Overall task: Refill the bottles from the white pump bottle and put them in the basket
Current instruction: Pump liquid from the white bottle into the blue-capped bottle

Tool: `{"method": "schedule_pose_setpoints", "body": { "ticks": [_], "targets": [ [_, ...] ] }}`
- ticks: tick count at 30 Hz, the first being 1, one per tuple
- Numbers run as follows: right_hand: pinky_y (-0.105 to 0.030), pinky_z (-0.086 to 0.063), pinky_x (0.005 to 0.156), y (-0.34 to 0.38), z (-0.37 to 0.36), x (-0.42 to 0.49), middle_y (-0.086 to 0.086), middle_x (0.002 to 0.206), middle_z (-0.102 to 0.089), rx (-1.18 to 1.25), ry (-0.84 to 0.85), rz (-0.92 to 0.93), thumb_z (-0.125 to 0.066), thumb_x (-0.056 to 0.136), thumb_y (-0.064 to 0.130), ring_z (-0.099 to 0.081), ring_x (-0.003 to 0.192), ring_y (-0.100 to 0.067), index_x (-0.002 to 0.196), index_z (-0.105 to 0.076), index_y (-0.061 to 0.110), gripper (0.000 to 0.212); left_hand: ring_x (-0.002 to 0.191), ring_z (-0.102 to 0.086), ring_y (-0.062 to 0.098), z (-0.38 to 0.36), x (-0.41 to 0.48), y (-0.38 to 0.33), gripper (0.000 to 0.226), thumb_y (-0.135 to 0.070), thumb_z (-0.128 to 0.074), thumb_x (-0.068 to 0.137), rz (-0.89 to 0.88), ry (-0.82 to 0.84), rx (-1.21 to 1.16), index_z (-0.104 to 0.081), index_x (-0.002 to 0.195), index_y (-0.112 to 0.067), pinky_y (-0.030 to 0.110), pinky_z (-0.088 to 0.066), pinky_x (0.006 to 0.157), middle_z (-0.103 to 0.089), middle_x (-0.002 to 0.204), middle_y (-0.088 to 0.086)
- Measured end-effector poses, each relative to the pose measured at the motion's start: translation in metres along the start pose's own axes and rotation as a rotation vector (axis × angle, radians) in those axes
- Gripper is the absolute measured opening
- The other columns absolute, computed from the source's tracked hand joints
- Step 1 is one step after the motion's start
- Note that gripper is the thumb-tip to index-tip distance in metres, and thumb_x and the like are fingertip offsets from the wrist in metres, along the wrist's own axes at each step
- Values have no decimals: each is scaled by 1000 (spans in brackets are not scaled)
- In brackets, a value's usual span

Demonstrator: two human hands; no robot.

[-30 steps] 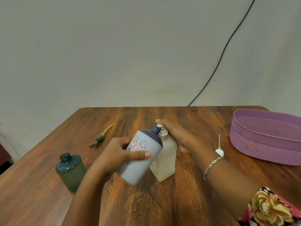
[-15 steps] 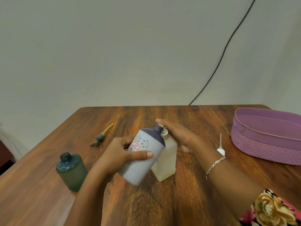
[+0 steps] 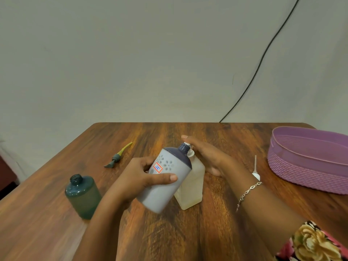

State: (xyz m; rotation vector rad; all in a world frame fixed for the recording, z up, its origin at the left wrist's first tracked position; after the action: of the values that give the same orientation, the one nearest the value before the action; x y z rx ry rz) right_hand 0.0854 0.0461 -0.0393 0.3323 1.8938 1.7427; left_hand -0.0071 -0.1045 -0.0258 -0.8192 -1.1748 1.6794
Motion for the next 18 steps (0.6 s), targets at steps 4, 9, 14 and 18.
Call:
{"method": "schedule_pose_setpoints", "body": {
  "ticks": [4, 9, 14, 18],
  "targets": [
    [-41, -50, 87, 2, 0, -1, -10, 98, -69, -25, -4, -27, -54, 87, 47, -63, 93, -27, 100, -63, 13, 37, 79, -71, 19, 1, 0, 5, 65, -51, -76, 45, 9, -8, 9, -70, 99, -14, 31, -57, 68, -73, 90, 3],
    [-30, -55, 65, 5, -4, -6, -8, 97, -70, -80, 62, -77, -45, 84, 62, -67, 83, -21, 106, -63, 13, 57, 75, -71, 15, -1, -3, -1, 67, -51, -75, 41, -8, -18, -11, -69, 97, -15, 22, -55, 60, -74, 86, -1],
    [-30, -54, 64, 8, -5, -10, -7, 96, -67, -69, 65, -77, -47, 87, 53, -64, 80, -20, 108, -60, 13, 47, 74, -70, 14, 0, -6, -4, 68, -52, -74, 38, -20, -24, -19, -69, 95, -15, 21, -55, 58, -74, 85, -2],
    [-43, -51, 84, 4, 2, -7, -5, 95, -68, -80, -3, -79, -54, 86, 50, -64, 90, -22, 101, -64, 17, 37, 76, -71, 17, -2, -4, 1, 71, -52, -75, 40, -15, -15, -11, -69, 98, -13, 26, -57, 64, -74, 87, 1]
  ]
}}
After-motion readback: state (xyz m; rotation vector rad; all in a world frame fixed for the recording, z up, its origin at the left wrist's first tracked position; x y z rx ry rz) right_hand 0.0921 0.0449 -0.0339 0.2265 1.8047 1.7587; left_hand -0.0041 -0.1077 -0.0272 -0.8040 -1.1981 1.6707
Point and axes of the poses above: each hand's wrist, its own x-axis towards the middle knuckle, its own z-axis out of the back of the hand, y = z × x, the point moved 5 cm from there along x, towards the middle knuckle
